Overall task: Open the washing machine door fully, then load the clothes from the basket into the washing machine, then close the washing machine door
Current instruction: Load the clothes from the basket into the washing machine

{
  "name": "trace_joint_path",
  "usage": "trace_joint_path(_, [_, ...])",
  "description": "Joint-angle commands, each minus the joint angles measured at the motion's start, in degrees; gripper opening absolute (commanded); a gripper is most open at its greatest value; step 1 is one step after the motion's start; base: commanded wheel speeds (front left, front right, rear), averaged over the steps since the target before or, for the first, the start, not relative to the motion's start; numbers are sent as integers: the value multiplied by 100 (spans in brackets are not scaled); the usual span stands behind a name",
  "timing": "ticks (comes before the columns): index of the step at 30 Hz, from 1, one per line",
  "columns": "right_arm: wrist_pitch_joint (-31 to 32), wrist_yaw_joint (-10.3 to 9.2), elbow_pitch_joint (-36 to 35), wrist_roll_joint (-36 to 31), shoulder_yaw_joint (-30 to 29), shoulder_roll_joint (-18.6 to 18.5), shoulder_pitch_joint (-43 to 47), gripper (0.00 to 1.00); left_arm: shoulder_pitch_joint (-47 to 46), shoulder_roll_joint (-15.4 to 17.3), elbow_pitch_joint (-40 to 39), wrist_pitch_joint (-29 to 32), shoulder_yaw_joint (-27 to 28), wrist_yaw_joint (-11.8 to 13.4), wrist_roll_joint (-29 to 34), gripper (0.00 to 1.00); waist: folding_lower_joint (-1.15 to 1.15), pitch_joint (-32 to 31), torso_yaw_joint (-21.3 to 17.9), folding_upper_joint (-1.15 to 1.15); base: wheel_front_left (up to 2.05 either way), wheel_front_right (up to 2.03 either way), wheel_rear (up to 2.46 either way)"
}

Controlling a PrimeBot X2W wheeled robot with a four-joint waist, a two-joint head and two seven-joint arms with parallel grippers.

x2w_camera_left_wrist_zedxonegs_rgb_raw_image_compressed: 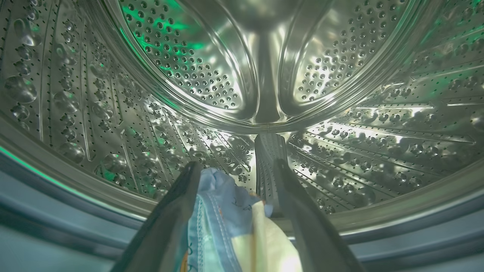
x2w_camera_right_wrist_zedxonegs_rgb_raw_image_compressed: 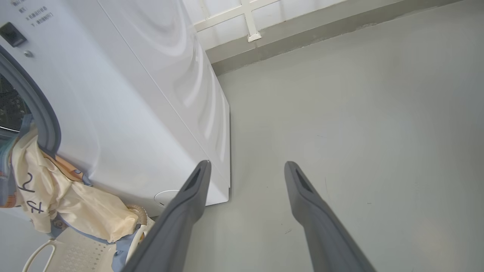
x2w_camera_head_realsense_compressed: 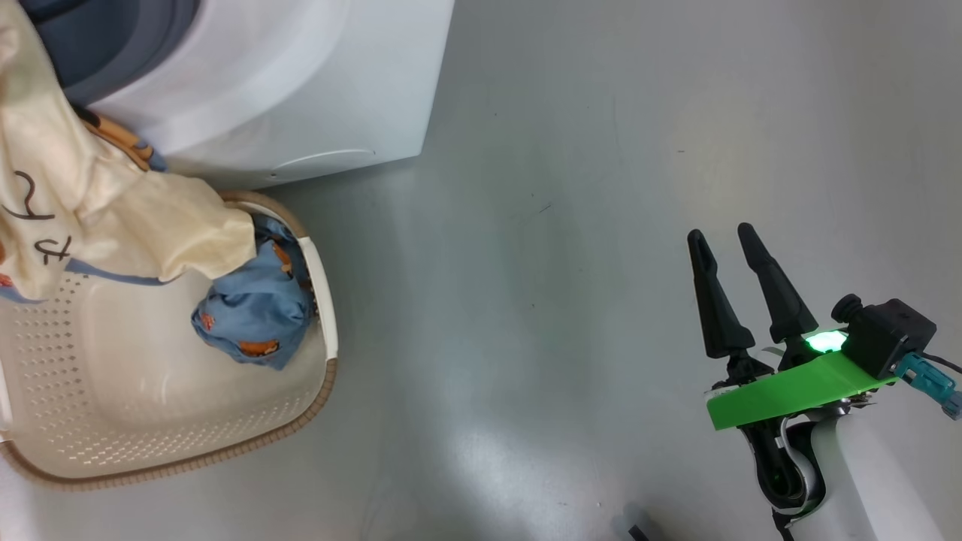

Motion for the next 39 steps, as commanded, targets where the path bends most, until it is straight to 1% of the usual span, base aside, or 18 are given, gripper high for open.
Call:
trace_joint_path(1, [-27,17,-109,-26,128,-21,48,100,-86,251,-103,-30,31,3,45,100,0,-2,12,0,0,0,0])
trace_joint_path(7, [-27,17,-122,-38,106,-42,50,100,50,129,-300,-30,99,-23,-67,100,0,-20,81,0,0,0,0])
trace_joint_path(15, [-27,17,-124,-54,54,-90,54,100,768,-153,-1126,-30,368,-47,-207,100,0,-91,224,0,0,0,0])
trace_joint_path(23, [-27,17,-152,-77,-35,-166,114,100,1956,-488,-2280,-30,651,-61,-122,100,0,-202,395,0,0,0,0])
trace_joint_path(28, [-27,17,-176,-88,-98,-219,188,100,2755,-761,-3081,-30,805,-65,-111,100,0,-278,498,0,0,0,0])
trace_joint_path(32, [-27,17,-184,-95,-119,-255,254,100,3454,-894,-3736,-30,796,-66,-71,100,0,-342,553,0,0,0,0])
trace_joint_path(39, [-27,17,-202,-96,-142,-305,335,100,4720,-1101,-4764,-30,1022,-66,-99,100,0,-411,609,0,0,0,0])
